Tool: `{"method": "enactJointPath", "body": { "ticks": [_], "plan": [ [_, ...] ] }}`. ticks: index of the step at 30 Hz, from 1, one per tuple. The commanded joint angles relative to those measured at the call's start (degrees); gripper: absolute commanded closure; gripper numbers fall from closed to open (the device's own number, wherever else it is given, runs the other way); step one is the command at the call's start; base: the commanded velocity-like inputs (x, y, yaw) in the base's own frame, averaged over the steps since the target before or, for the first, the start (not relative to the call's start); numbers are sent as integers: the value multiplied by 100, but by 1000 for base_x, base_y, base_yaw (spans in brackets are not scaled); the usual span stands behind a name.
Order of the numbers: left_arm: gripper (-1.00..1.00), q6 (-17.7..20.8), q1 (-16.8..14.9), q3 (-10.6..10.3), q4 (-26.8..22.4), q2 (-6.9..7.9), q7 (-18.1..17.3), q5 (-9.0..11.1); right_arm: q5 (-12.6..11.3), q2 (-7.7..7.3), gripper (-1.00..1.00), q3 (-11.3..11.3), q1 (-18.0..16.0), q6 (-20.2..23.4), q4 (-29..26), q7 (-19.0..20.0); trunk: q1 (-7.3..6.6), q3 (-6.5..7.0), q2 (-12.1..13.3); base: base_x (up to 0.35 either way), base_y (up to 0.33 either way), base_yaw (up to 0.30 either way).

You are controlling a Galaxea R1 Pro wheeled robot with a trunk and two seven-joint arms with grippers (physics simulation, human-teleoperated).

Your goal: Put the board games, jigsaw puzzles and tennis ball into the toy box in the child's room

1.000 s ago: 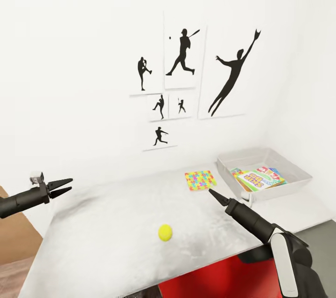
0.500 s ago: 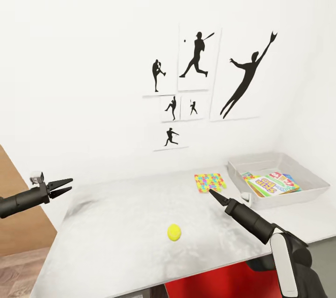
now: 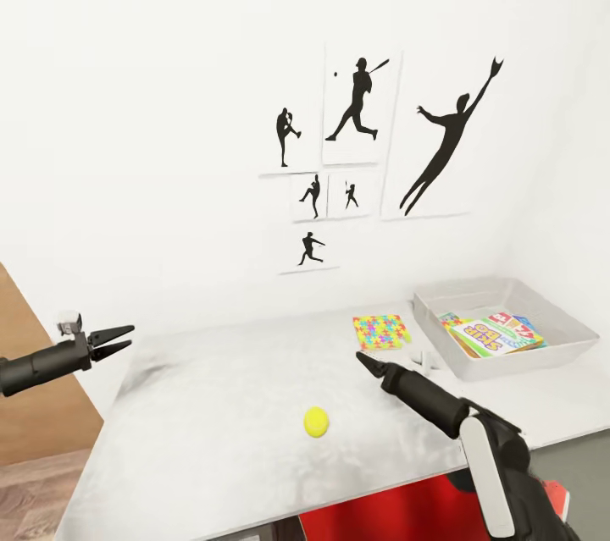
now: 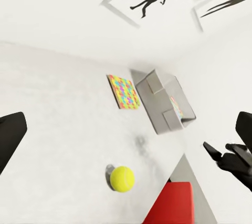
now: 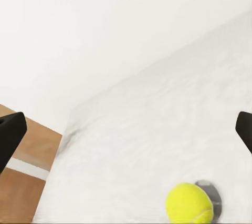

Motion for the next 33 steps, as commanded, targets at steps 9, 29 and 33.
{"method": "enactJointPath", "body": {
  "ticks": [9, 29, 33],
  "plan": [
    [-100, -334, -5, -27, 1, -18, 610, -10, -40, 12, -100, 437, -15, 74, 4, -1315, 4, -13, -13, 0, 0, 0],
    [-100, -554, -5, -176, -227, -19, 921, -30, -16, 9, -100, 756, -16, 53, 5, -1521, 4, -13, -13, 0, 0, 0],
    [-100, -554, -5, -300, -240, -18, 926, -33, -2, 13, -100, 856, -16, 42, 5, -1564, 4, -13, -13, 0, 0, 0]
  ]
}}
